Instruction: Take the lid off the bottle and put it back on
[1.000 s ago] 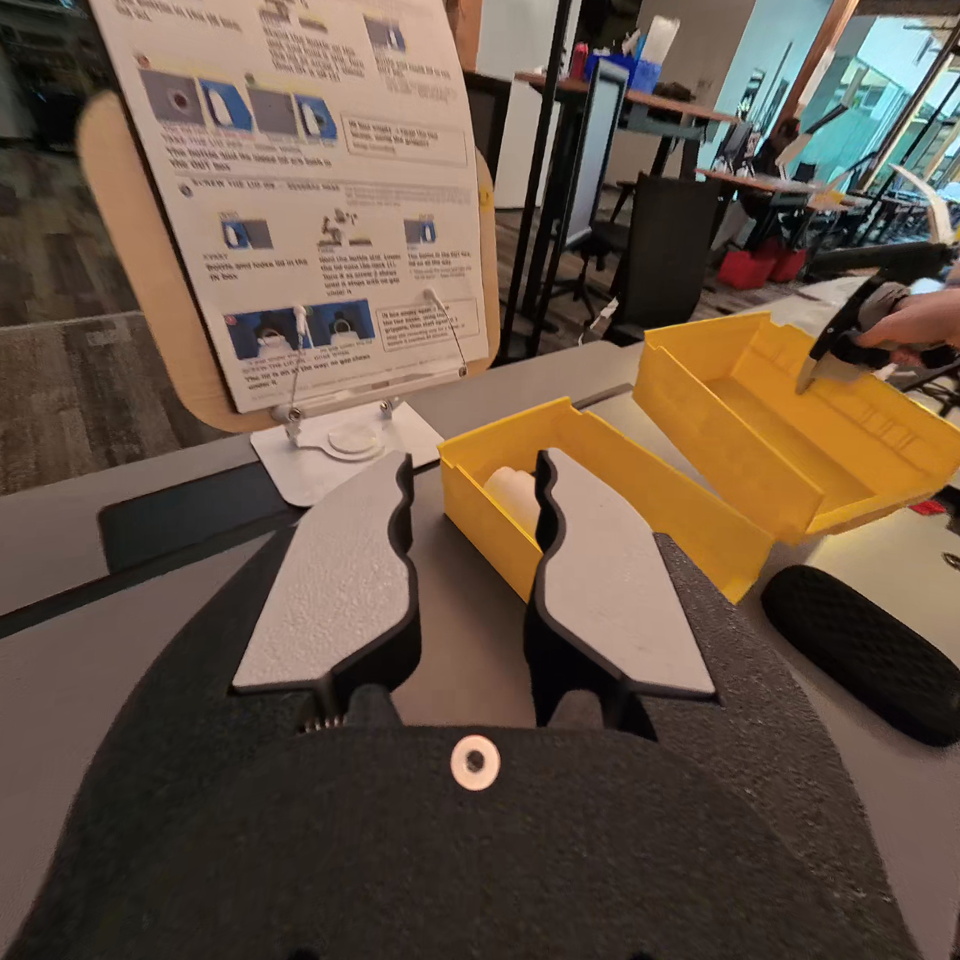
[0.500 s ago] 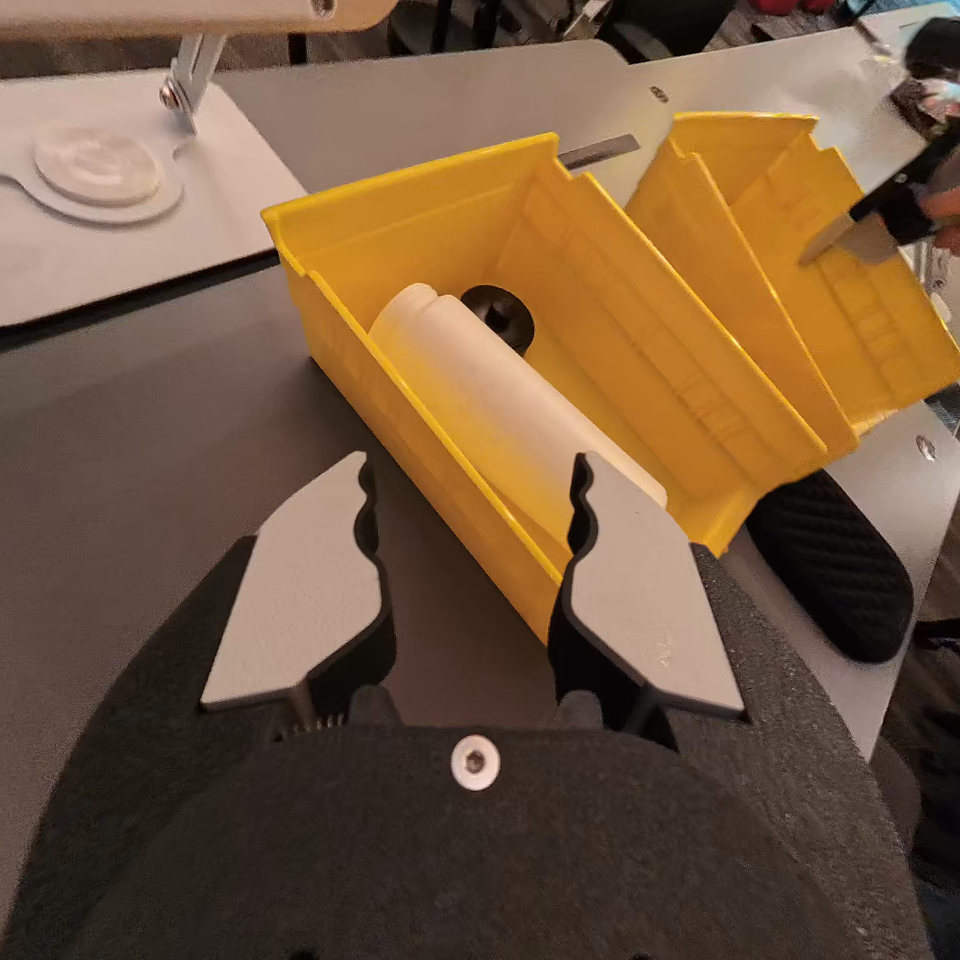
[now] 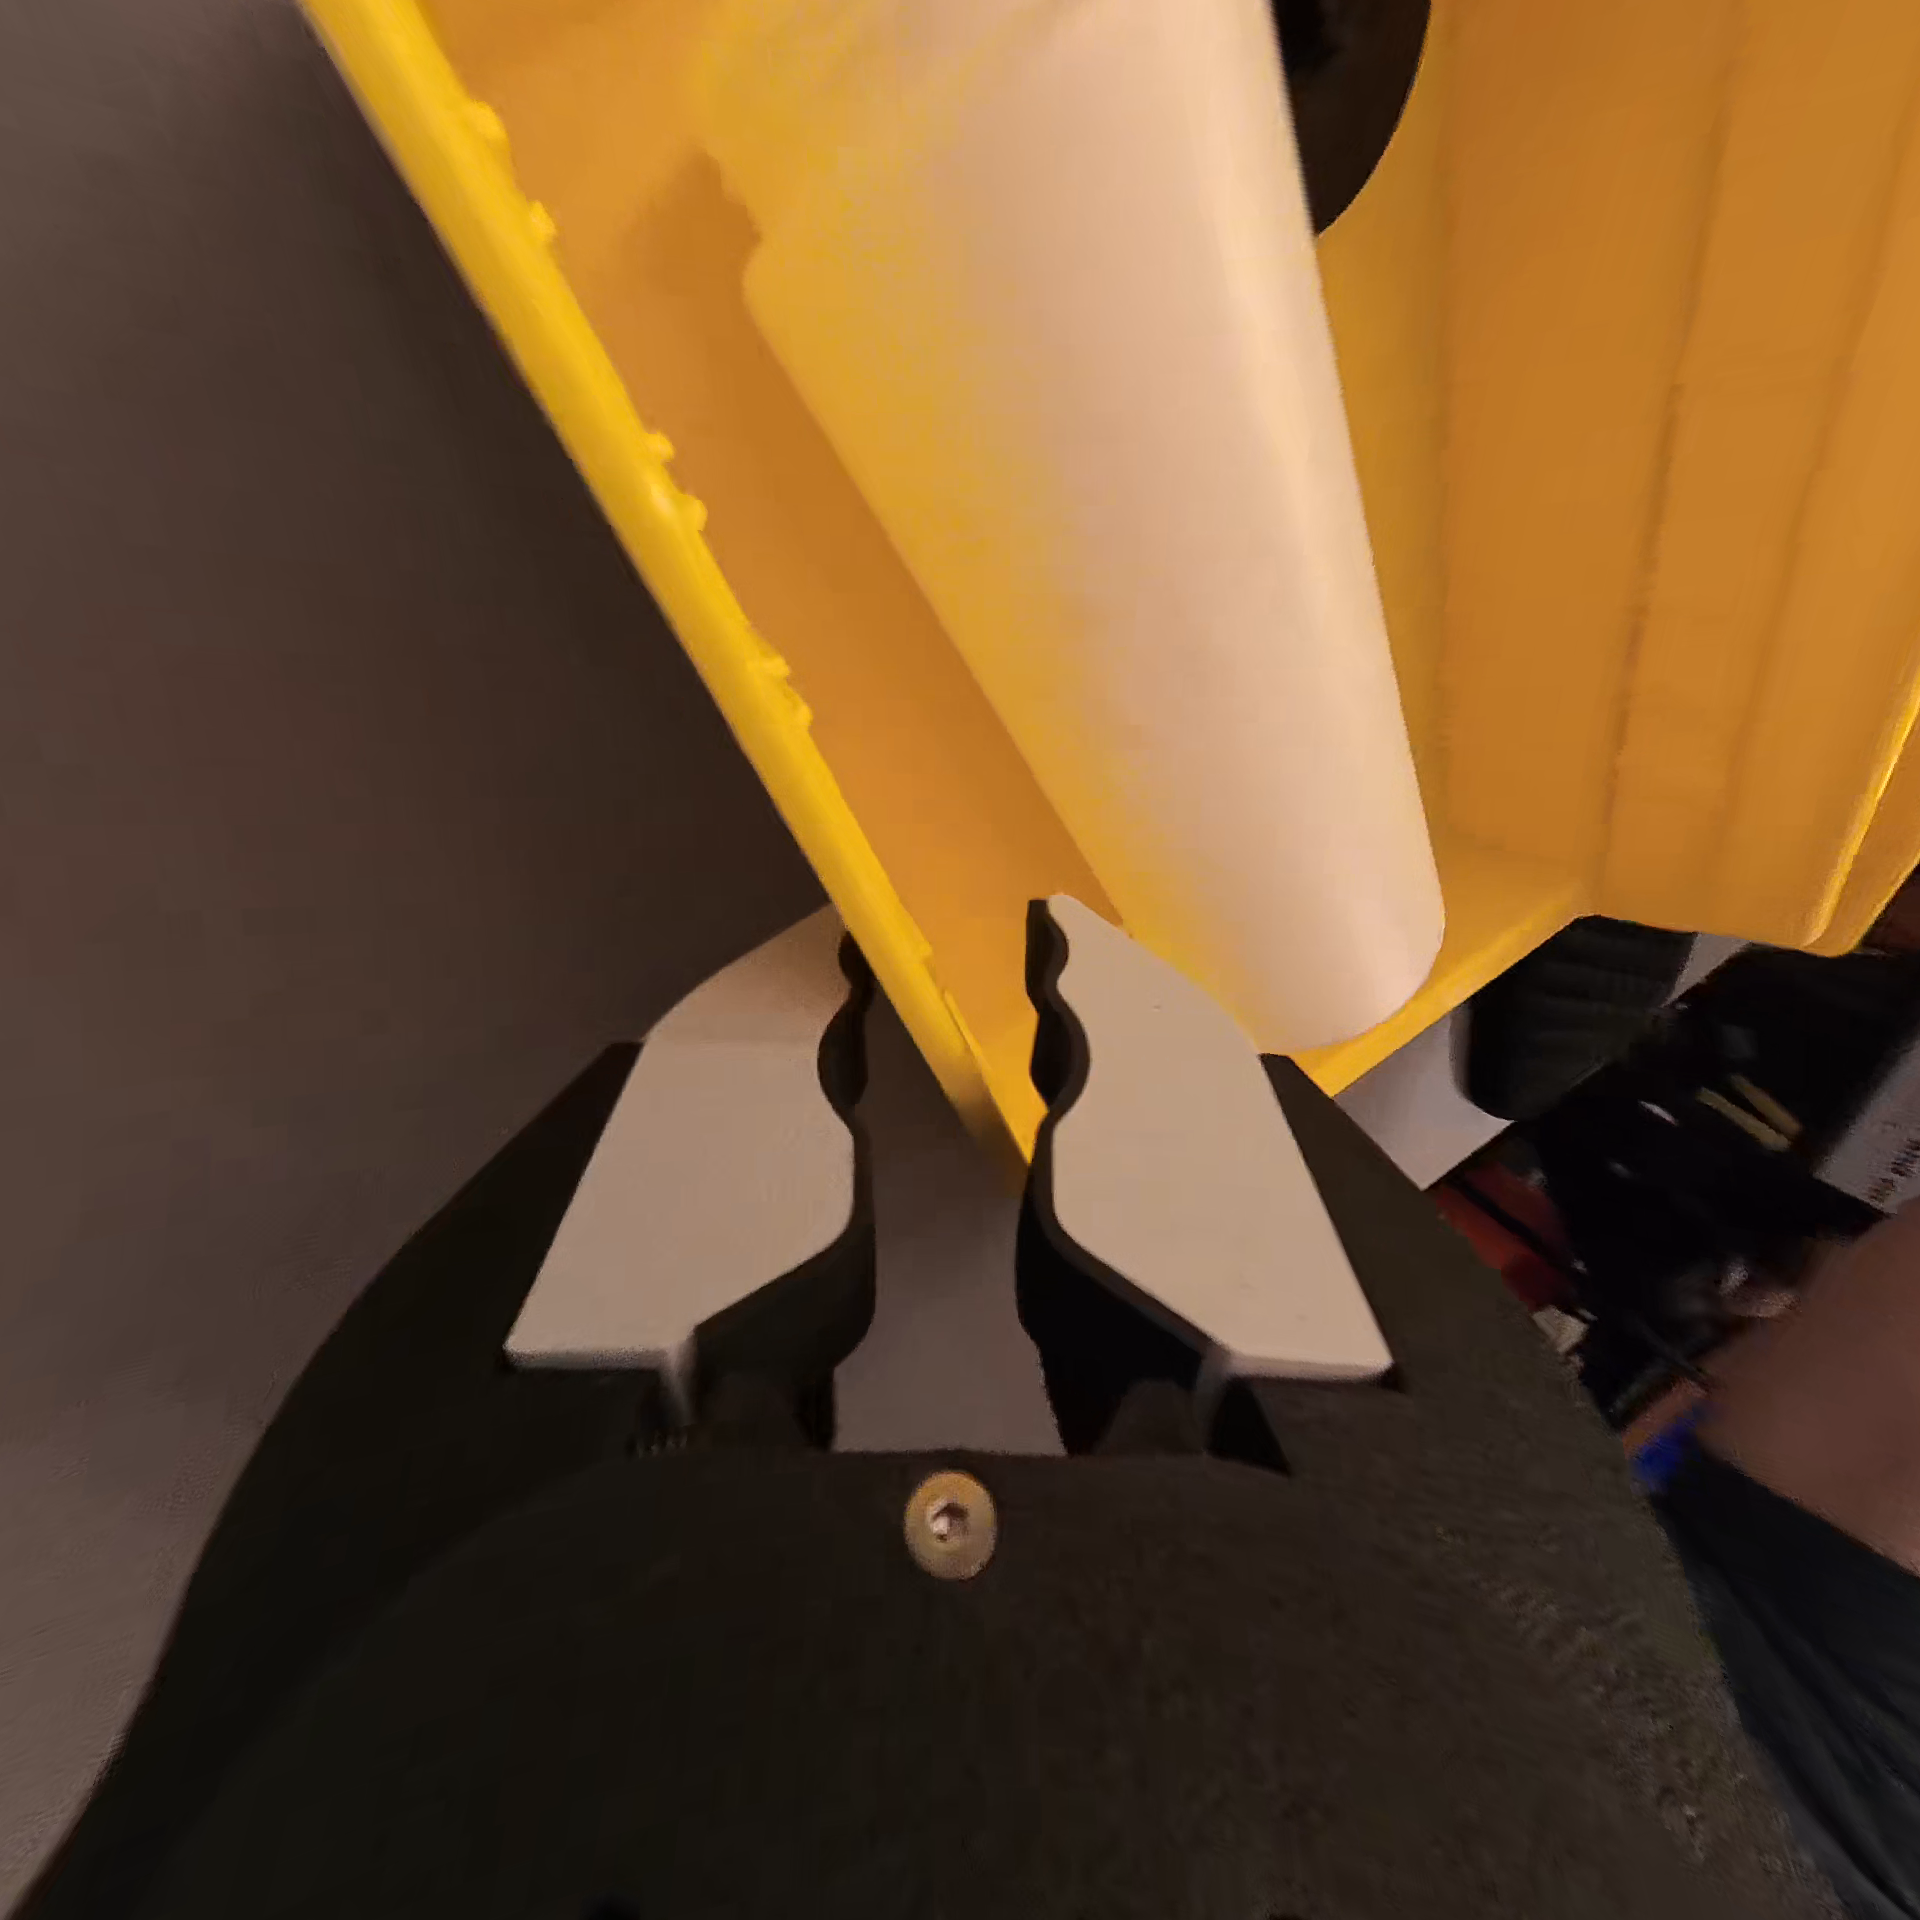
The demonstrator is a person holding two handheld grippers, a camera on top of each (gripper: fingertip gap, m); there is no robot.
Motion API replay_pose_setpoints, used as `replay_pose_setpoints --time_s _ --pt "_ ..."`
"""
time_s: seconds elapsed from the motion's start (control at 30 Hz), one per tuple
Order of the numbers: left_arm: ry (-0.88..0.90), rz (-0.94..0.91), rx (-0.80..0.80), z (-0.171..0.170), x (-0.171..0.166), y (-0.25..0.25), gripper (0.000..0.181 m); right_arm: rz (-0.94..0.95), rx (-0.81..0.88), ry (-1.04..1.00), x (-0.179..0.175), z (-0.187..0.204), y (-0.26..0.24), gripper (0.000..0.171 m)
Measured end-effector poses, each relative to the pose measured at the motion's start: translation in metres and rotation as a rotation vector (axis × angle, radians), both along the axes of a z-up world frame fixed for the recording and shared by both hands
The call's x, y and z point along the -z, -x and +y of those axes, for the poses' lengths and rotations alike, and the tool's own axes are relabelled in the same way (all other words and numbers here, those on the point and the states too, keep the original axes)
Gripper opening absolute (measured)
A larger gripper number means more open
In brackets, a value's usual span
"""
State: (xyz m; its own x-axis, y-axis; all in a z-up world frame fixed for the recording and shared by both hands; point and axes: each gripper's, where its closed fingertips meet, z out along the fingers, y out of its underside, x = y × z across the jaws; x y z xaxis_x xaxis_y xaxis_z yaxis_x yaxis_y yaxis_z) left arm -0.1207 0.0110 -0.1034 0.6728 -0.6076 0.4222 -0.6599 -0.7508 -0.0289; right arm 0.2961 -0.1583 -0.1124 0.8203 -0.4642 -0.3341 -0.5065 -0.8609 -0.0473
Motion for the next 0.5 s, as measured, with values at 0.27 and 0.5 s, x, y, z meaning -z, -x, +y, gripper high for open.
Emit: replay_pose_setpoints --time_s 0.27,0.5 --pt "0.004 0.021 -0.125 0.035 0.000 0.058 0.016 0.088 0.025 -0.051 0.004 0.019 0.028 0.017" --pt "-0.030 0.067 -0.269 0.073 -0.001 0.156 0.014 0.083 -0.054 -0.025 0.011 0.050 0.062 0.013"
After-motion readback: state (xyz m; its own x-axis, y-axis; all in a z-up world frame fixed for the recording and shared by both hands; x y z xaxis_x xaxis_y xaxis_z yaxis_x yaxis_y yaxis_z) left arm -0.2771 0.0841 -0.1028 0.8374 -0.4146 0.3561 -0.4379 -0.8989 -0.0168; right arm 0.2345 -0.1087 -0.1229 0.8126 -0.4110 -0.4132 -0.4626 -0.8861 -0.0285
